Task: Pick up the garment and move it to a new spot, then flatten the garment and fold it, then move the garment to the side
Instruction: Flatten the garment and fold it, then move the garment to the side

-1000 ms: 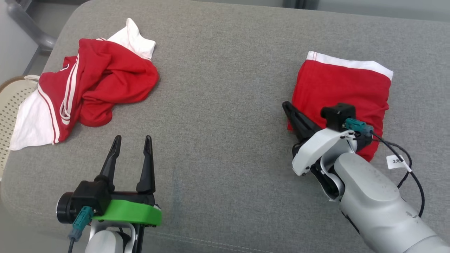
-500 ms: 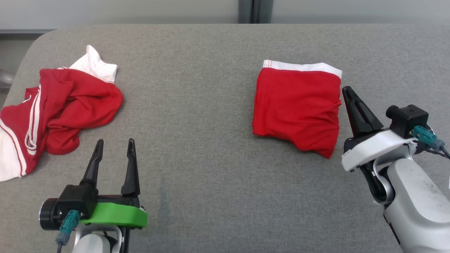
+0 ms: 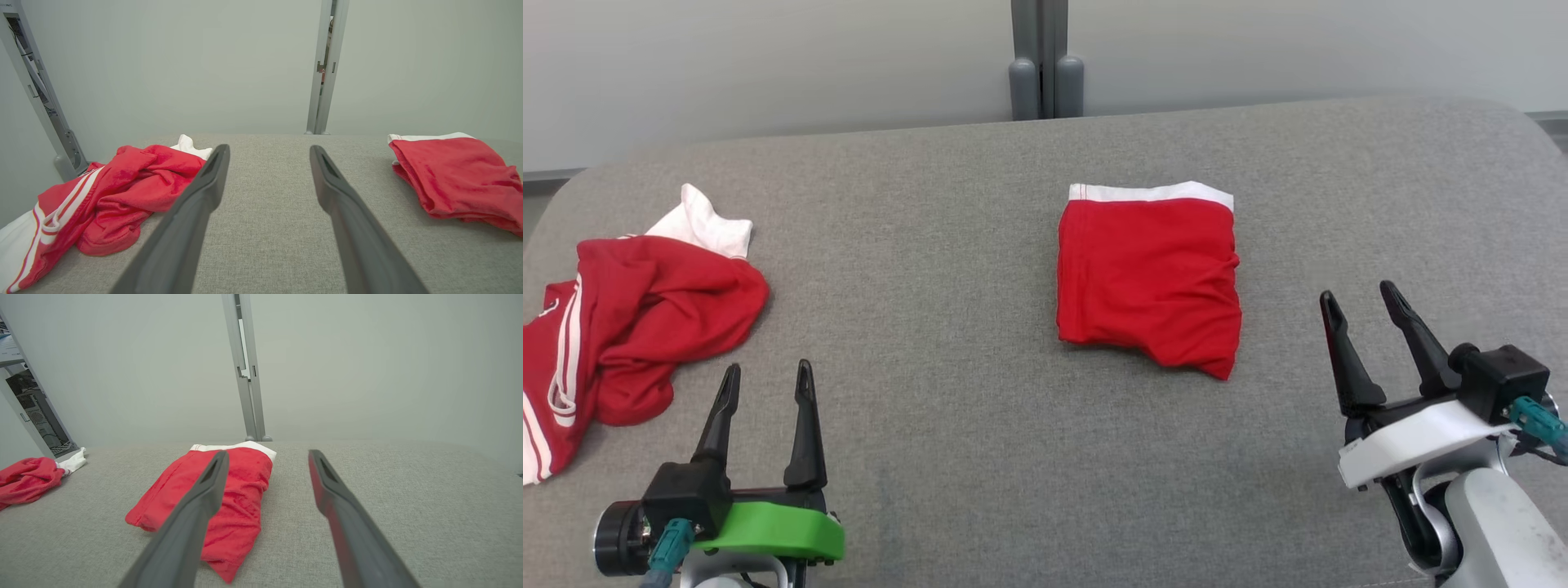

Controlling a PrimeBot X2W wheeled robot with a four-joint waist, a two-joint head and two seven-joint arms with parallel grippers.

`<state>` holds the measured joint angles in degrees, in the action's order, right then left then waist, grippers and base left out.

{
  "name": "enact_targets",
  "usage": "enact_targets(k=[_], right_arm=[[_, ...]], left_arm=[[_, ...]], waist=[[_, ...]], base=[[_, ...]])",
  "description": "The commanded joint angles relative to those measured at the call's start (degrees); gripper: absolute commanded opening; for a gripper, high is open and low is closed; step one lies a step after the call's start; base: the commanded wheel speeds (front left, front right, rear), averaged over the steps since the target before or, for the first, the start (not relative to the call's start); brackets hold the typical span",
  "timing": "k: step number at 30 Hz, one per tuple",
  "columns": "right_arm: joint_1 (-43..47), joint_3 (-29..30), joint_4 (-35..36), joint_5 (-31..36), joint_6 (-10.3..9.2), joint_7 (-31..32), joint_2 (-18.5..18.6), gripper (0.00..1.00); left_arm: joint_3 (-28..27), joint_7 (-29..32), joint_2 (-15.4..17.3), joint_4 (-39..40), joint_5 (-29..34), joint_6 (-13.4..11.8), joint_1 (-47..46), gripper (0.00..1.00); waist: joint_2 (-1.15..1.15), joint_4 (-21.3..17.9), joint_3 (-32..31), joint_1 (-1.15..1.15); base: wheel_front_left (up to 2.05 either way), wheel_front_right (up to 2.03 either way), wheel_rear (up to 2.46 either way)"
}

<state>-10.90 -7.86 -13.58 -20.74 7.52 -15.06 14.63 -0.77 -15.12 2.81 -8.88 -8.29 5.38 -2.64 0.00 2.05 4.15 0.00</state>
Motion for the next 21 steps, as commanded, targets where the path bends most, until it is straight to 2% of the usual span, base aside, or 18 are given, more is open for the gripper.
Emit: enact_targets(k=[1,21], right_arm=[[1.71,0.30,0.67,0.51,-0.06,-0.16,-0.57,1.00],[10.78,6.77,3.77,3.23,-0.06,0.61,-4.70,1.00]], left_arm=[[-0.30,-0.03,0.22,-0.05,0.38,0.25,1.03,1.00],[-0.91,-0.03,1.44,-0.02,1.84,0.30,4.66,1.00]], waist=[[0.00,-0.82,-1.49,0.00],[0.00,0.41,-5.41,0.00]], base=[[0.00,0.00,0.00],[0.00,0.00,0.00]])
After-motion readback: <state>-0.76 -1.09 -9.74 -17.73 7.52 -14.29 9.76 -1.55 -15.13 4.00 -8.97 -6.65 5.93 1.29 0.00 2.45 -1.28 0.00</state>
